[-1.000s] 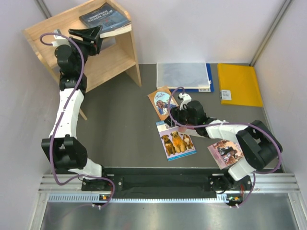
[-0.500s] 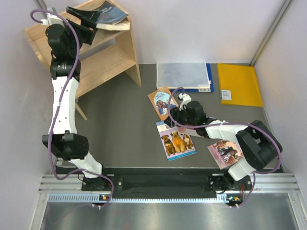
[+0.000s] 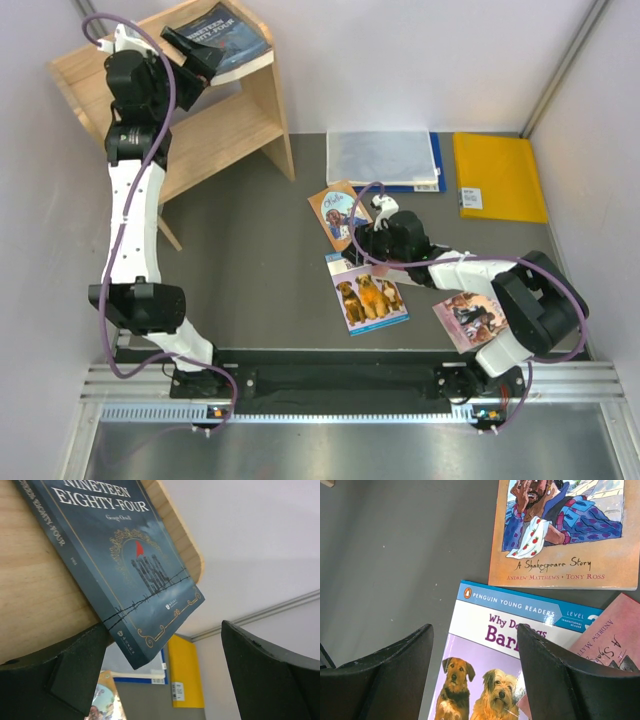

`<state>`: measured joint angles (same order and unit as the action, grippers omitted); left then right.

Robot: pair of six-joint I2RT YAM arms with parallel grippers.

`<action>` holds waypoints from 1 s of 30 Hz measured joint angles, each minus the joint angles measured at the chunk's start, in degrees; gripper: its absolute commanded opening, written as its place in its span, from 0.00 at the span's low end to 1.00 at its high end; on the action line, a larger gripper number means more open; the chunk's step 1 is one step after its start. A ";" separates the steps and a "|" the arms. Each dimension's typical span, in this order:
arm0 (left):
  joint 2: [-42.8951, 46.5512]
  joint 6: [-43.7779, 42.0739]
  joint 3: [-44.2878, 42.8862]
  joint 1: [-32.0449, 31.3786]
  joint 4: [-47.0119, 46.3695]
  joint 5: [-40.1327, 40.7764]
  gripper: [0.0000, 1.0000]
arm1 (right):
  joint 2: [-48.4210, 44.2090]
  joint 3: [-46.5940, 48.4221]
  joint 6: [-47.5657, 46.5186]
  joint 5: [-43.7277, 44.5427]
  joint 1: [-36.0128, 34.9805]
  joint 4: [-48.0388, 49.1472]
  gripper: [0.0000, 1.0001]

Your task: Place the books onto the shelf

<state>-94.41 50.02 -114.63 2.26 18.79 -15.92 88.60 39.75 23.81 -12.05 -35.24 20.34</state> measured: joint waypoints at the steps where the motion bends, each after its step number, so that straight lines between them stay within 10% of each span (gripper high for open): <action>1: 0.00 -1.25 -0.92 -0.02 1.64 0.74 0.99 | 0.00 0.00 0.00 0.00 0.00 -0.02 0.67; 11: 3.58 -9.09 -0.98 0.22 5.86 8.35 0.99 | 0.00 0.00 0.04 0.02 -0.04 -0.20 0.67; 18: 20.72 -14.38 17.44 -2.16 -0.35 6.29 0.99 | -1.36 0.00 -0.09 1.42 -0.09 -3.02 0.67; 30: 23.37 -25.49 38.25 -25.75 -0.15 6.34 0.84 | -7.37 -0.15 0.28 0.63 7.98 -11.13 0.67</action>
<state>-71.05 24.53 -76.38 -23.49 18.63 -9.58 81.23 39.59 24.10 -11.42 -27.27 9.21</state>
